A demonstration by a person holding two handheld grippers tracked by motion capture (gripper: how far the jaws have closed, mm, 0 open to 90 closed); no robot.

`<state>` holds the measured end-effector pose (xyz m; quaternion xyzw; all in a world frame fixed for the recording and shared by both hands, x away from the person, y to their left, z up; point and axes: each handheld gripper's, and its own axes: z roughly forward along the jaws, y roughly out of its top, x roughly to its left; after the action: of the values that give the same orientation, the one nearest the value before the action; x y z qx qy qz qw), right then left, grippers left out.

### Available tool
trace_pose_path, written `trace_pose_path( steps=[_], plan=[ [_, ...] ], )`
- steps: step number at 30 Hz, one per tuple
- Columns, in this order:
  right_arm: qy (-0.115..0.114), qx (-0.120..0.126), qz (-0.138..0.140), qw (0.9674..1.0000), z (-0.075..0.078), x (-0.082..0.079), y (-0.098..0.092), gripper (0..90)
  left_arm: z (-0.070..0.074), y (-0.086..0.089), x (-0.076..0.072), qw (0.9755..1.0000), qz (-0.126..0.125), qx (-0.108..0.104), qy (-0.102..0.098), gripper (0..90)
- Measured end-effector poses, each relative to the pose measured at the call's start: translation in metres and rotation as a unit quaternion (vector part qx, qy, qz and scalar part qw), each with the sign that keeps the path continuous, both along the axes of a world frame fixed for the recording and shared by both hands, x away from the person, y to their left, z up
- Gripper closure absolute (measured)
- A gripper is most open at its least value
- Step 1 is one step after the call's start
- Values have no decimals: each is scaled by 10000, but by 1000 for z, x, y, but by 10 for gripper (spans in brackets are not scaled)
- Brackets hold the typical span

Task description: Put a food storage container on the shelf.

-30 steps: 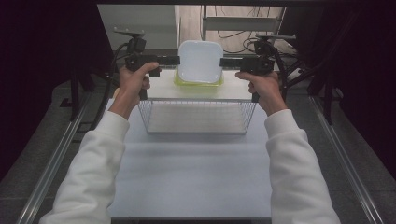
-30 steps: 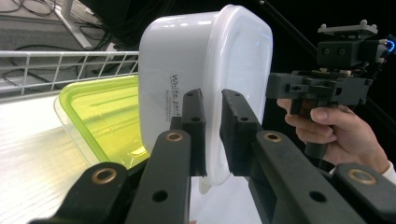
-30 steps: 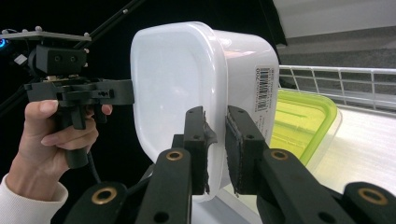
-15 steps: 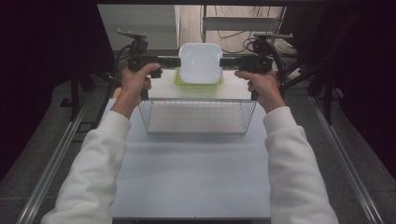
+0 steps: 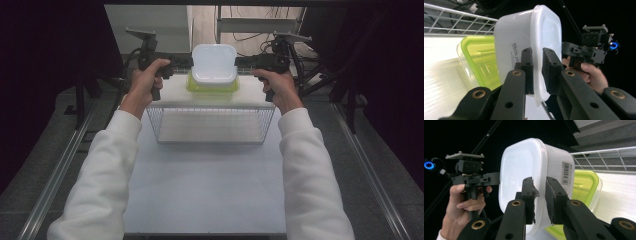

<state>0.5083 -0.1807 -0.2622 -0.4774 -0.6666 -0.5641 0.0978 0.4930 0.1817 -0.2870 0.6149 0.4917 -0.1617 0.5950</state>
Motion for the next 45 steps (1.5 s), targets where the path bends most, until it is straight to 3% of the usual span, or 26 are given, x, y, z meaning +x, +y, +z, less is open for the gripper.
trace_pose_path(
  steps=[10, 15, 25, 27, 29, 32, 35, 40, 43, 45],
  plan=[
    [532, 447, -177, 9974, -10, 14, -2, 759, -5, 1, 13, 9992, 154, -230, 277, 786],
    [766, 442, -253, 9958, -13, 16, -1, 740, -9, 0, 17, 9988, 272, -231, 343, 777],
    [779, 538, -287, 9951, -16, 18, -2, 723, -10, 0, 16, 9989, 283, -260, 278, 775],
    [698, 538, -289, 9957, -15, 17, -2, 697, -10, -1, 14, 9990, 311, -232, 201, 758],
    [552, 572, -333, 9963, -13, 15, -2, 646, -8, -1, 11, 9991, 369, -149, 107, 681],
    [262, 430, -479, 9976, -6, 9, -5, 588, -1, 0, 4, 9989, 438, 91, -172, 614],
    [-59, 170, -528, 9984, 1, 2, -8, 541, 5, 3, -6, 9980, 415, 196, -439, 537],
    [-659, -515, -366, 9958, 12, -21, -12, 484, 12, 5, -32, 9938, 372, 544, -892, 440],
    [-973, -761, -171, 9922, 14, -39, -15, 440, 11, 7, -51, 9885, 300, 874, -1195, 394],
    [-1165, -849, -55, 9895, 12, -52, -18, 421, 10, 11, -64, 9856, 278, 957, -1363, 380]
  ],
)
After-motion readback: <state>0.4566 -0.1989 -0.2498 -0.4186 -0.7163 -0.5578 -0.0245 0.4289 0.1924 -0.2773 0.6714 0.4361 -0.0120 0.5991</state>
